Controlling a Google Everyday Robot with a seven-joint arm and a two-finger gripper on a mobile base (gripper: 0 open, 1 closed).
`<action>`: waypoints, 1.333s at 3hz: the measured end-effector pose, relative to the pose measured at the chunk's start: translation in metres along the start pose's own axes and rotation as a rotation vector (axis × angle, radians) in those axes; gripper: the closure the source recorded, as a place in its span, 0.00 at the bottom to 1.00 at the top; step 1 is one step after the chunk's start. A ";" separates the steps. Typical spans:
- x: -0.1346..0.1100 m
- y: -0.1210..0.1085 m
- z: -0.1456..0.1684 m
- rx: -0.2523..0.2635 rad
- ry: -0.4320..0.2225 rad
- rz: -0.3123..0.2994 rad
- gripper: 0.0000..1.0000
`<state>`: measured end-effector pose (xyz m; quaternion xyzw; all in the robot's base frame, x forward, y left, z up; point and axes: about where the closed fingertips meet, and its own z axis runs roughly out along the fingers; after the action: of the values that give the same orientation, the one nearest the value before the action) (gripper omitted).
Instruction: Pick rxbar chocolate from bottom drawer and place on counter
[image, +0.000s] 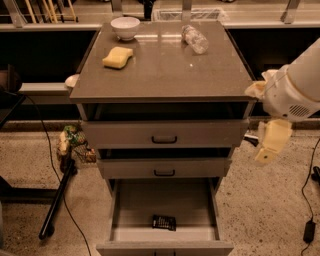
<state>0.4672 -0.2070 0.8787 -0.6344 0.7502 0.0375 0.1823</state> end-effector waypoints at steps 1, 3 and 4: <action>0.015 0.002 0.051 -0.050 -0.065 -0.023 0.00; 0.029 0.026 0.129 -0.085 -0.193 -0.020 0.00; 0.029 0.026 0.129 -0.085 -0.193 -0.020 0.00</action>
Offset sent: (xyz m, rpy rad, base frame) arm 0.0039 0.0049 -0.1476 0.2086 0.0339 0.1038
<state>0.4678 -0.1919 0.7447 -0.6425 0.7205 0.1284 0.2271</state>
